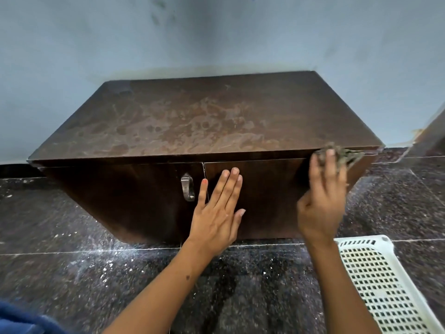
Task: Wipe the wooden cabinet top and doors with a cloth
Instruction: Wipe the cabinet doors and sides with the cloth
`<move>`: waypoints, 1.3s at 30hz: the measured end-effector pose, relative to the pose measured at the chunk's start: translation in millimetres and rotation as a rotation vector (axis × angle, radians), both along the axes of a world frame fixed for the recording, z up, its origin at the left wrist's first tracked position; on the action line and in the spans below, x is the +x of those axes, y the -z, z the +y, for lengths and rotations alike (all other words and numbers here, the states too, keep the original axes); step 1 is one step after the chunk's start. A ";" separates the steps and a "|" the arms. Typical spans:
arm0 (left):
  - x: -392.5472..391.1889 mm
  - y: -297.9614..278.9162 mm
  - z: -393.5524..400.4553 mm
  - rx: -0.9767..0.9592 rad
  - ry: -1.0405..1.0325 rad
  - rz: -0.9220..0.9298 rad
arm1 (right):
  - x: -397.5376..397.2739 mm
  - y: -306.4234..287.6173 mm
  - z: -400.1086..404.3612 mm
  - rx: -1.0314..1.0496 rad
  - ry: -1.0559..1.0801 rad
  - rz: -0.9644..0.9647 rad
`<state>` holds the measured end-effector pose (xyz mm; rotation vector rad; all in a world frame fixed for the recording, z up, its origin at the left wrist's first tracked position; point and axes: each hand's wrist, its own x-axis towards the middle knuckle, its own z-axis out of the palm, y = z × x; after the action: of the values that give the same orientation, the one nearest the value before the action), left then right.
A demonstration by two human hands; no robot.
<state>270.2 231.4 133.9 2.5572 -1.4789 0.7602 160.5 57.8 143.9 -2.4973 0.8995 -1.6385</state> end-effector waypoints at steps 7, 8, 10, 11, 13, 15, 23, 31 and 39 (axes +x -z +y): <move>4.5 -2.5 6.2 0.005 0.023 -0.053 | -8.3 -19.7 -17.4 0.290 0.085 -0.237; 5.4 -2.7 7.1 -0.009 0.011 -0.054 | -0.1 -20.3 -7.1 0.275 0.073 -0.237; 9.0 -2.9 8.1 -0.022 -0.025 -0.073 | 15.5 -16.1 15.3 0.212 0.028 -0.192; 11.3 -2.9 9.0 -0.015 -0.037 -0.089 | 20.3 -12.4 22.8 0.165 0.006 -0.150; 15.5 -2.6 12.0 0.003 -0.044 -0.108 | 21.6 -5.1 21.6 0.090 -0.009 -0.090; 18.1 -2.3 14.2 0.004 -0.050 -0.116 | 14.3 -0.8 3.8 0.119 0.025 -0.122; 17.0 -2.0 19.3 -0.005 -0.042 -0.121 | 10.8 56.3 -26.7 0.742 0.130 -0.487; 17.2 -8.9 24.7 0.030 -0.025 -0.105 | 14.4 116.3 -18.0 1.336 0.183 -0.485; 31.0 -3.5 45.0 0.099 -0.009 -0.131 | 38.2 123.8 7.9 1.788 0.140 -0.703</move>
<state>301.3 276.4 137.4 2.6338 -1.5818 0.8927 198.7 65.7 20.1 -0.6173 1.3725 -0.7222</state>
